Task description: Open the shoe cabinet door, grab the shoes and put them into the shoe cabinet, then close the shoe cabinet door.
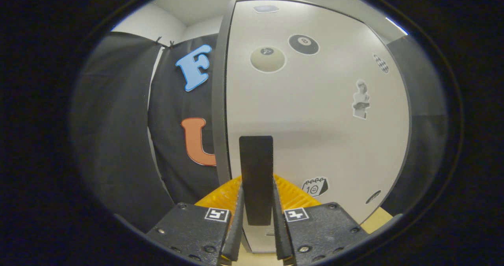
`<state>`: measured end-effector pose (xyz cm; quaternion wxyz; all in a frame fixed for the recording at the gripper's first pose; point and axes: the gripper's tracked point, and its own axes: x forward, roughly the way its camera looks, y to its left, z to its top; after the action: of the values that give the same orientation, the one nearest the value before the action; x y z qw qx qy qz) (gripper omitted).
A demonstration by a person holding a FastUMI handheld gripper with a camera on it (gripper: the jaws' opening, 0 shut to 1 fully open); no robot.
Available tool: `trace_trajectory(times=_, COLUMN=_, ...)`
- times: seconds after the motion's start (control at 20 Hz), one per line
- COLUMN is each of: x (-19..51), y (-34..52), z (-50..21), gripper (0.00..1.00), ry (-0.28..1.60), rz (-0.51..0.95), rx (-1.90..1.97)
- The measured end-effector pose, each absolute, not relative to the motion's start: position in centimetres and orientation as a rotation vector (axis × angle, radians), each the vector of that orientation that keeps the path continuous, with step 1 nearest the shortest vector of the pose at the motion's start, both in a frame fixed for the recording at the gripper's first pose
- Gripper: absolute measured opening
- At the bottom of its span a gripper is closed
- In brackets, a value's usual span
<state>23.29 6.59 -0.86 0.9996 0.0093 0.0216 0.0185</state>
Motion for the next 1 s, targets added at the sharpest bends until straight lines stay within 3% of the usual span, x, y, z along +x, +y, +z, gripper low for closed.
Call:
trace_trajectory(times=0.3, x=22.9, y=6.5, z=-0.9, gripper=0.29, ry=0.054, rz=0.040, rx=0.015)
trace_trajectory(times=1.0, x=18.3, y=6.1, z=-0.7, gripper=0.26, ry=0.083, rz=0.191, rx=0.006)
